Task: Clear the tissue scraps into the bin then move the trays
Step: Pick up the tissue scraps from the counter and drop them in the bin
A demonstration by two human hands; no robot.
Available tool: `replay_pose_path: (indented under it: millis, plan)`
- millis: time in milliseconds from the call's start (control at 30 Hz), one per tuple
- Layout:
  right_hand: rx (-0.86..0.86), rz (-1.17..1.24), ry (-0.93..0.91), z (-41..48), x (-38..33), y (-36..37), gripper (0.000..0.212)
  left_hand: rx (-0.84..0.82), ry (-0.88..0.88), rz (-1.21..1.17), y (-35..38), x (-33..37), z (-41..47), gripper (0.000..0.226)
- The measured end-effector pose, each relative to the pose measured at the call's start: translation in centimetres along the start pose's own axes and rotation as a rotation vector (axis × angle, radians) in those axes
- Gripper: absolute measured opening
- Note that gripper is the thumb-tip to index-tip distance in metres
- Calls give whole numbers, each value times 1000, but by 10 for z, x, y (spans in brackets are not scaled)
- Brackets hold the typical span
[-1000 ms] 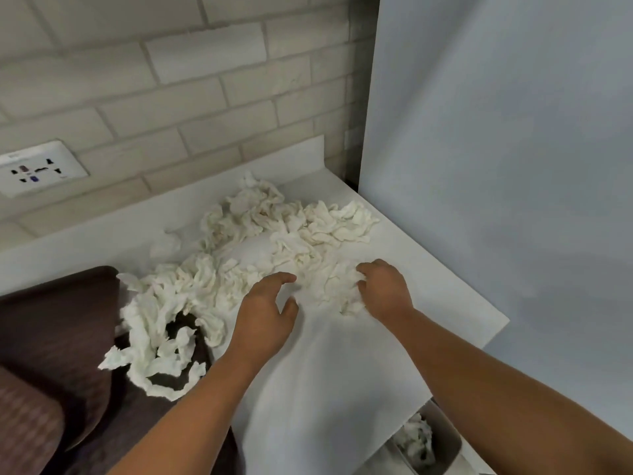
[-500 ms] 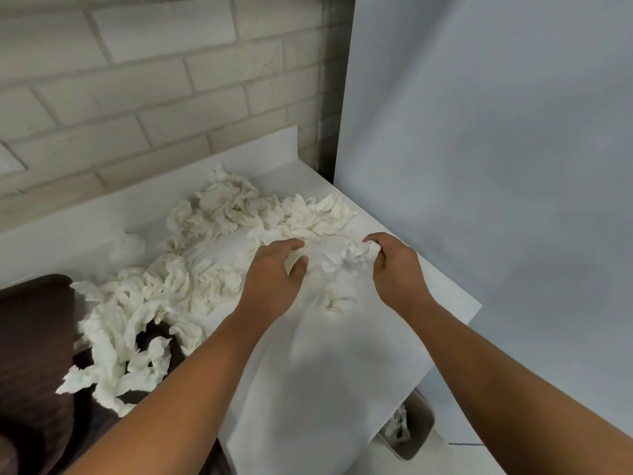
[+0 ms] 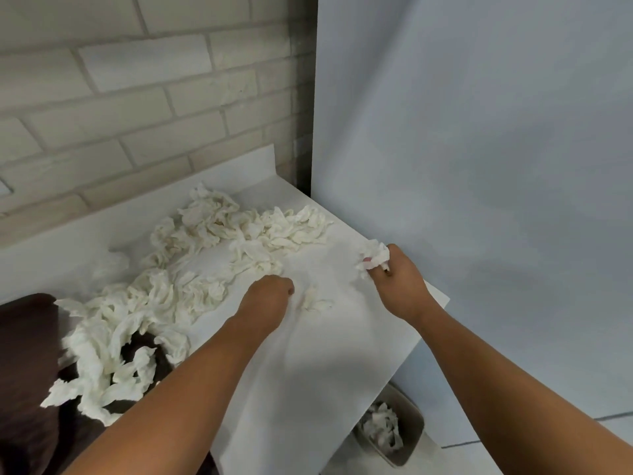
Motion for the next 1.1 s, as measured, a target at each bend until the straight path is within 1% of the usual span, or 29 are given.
replay_pose_path:
  millis: [67, 100, 167, 267, 333, 433, 500, 533, 567, 633, 700, 733, 900, 1000, 1067, 1100]
  plan:
    - [2, -13, 13, -3, 4, -8, 13, -6, -50, -52, -5, -1, -2, 32]
    - [4, -18, 19, -4, 5, -13, 16, 17, -68, -78, -11, 0, -2, 31]
    - [15, -23, 21, -7, 6, -24, 17, 119, -84, -139, -31, 9, -3, 30]
    - [7, 2, 18, -10, 7, -39, 10, 255, -80, -243, -65, 31, -5, 28]
    - [1, 83, 41, -12, 7, -50, 4, 302, -64, -322, -84, 50, -7, 25]
    - [-20, 289, 148, -19, 10, -69, 8, 354, -64, -473, -104, 80, -17, 19]
    - [-58, 462, 205, -27, 11, -83, 7, 334, -92, -588, -106, 102, -24, 16]
    - [-75, 531, 225, -32, 12, -92, 9, 317, -109, -643, -104, 114, -29, 17]
    - [-89, 578, 239, -36, 14, -101, 14, 305, -122, -686, -101, 126, -34, 18]
    - [-86, 596, 246, -45, 22, -121, 23, 293, -134, -754, -92, 152, -45, 18]
    - [-55, 556, 229, -54, 35, -141, 32, 272, -141, -791, -80, 178, -57, 16]
    - [-41, 527, 220, -58, 43, -150, 33, 261, -146, -801, -73, 191, -63, 15]
    - [-16, 401, 249, -89, 100, -182, 20, 183, -204, -847, -20, 239, -91, 16]
    - [-14, 388, 302, -114, 143, -189, 16, 117, -209, -837, 24, 259, -106, 14]
    - [2, 269, 317, -130, 185, -187, 5, 58, -226, -822, 61, 266, -117, 17]
    - [4, 219, 326, -136, 202, -185, 6, 20, -241, -812, 77, 268, -122, 20]
Point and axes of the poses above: each hand's wrist, its own z-axis towards the middle knuckle, its own y-axis out of the palm, x = y × z, the point moved 7 cm from there along z, towards the middle knuckle, and after that the axes turned 11 degrees about x, right-handed, at the moved point
